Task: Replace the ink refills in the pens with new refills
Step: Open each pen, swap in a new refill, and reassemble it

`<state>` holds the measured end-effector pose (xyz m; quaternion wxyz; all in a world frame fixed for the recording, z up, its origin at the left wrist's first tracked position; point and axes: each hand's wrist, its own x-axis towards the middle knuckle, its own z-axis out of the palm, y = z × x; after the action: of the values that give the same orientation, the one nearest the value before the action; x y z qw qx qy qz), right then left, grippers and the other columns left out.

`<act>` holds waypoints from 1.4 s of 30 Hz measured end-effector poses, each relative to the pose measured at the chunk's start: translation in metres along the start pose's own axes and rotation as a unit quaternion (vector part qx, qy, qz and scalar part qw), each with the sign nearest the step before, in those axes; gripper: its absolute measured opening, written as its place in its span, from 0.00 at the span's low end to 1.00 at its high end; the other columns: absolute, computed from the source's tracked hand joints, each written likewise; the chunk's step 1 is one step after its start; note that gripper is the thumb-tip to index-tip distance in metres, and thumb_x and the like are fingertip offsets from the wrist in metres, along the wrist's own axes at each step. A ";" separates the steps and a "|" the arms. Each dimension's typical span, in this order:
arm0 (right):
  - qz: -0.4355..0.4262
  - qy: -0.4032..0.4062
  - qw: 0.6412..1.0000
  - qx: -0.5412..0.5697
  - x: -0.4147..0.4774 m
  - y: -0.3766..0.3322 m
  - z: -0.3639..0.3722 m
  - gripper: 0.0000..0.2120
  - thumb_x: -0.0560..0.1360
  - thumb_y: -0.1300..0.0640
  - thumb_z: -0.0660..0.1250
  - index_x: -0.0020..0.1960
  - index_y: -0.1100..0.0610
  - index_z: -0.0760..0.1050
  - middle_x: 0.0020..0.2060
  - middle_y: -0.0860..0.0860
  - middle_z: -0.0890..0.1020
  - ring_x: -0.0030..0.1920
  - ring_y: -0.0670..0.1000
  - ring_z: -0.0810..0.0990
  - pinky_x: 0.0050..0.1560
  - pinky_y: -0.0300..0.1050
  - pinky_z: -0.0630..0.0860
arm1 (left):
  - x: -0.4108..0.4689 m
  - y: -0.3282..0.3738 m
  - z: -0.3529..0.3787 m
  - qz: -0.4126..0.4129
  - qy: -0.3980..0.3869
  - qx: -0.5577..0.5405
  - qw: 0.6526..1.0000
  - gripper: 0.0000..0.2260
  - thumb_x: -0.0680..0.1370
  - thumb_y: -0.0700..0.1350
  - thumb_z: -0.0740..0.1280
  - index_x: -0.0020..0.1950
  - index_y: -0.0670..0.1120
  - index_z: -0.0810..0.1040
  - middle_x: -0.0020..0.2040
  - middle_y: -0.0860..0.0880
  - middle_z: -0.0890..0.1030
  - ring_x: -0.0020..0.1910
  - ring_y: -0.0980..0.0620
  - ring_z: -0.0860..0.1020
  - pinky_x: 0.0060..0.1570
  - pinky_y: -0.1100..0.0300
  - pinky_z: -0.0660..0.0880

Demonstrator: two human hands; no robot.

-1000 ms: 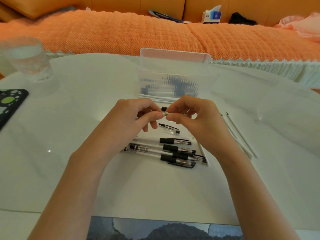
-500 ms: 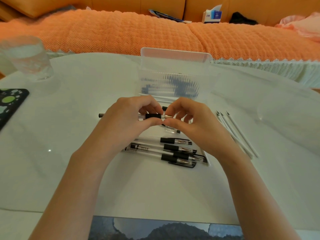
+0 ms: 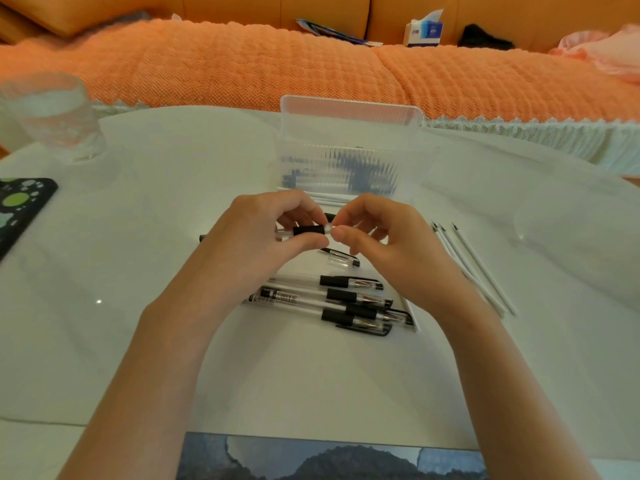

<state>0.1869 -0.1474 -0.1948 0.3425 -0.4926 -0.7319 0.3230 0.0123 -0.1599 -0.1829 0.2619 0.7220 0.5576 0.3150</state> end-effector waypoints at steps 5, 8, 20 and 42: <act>0.000 0.030 0.999 0.012 0.000 -0.002 -0.003 0.03 0.75 0.56 0.68 0.43 0.50 0.76 0.36 0.43 0.80 0.37 0.43 0.77 0.39 0.28 0.70 | 0.000 -0.003 -0.001 -0.042 -0.029 -0.018 0.999 0.12 0.77 0.57 0.60 0.45 0.55 0.81 0.38 0.58 0.82 0.40 0.62 0.78 0.39 0.69 0.70; 0.003 0.029 1.000 0.009 -0.001 -0.003 -0.004 0.02 0.75 0.55 0.67 0.43 0.50 0.77 0.36 0.43 0.80 0.38 0.43 0.77 0.39 0.28 0.70 | -0.001 -0.004 -0.002 -0.045 -0.023 -0.012 0.999 0.07 0.75 0.54 0.65 0.43 0.55 0.81 0.36 0.59 0.82 0.38 0.63 0.77 0.40 0.65 0.69; 0.010 0.042 0.999 0.025 0.000 -0.003 -0.003 0.03 0.76 0.55 0.66 0.43 0.52 0.77 0.35 0.44 0.81 0.36 0.42 0.77 0.39 0.28 0.70 | -0.001 -0.002 -0.004 -0.048 -0.025 -0.023 0.998 0.10 0.78 0.55 0.61 0.49 0.56 0.81 0.39 0.59 0.83 0.42 0.64 0.79 0.45 0.64 0.71; 0.072 0.021 0.997 -0.018 -0.001 0.006 -0.004 0.10 0.74 0.44 0.65 0.47 0.50 0.77 0.40 0.44 0.81 0.40 0.42 0.76 0.39 0.26 0.69 | 0.000 -0.011 -0.010 -0.061 0.024 -0.045 0.997 0.03 0.72 0.47 0.73 0.44 0.55 0.82 0.36 0.55 0.82 0.39 0.57 0.80 0.48 0.58 0.76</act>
<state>0.1933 -0.1458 -0.1972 0.3242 -0.5567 -0.6931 0.3232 -0.0022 -0.1570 -0.1844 0.2993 0.6664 0.5923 0.3399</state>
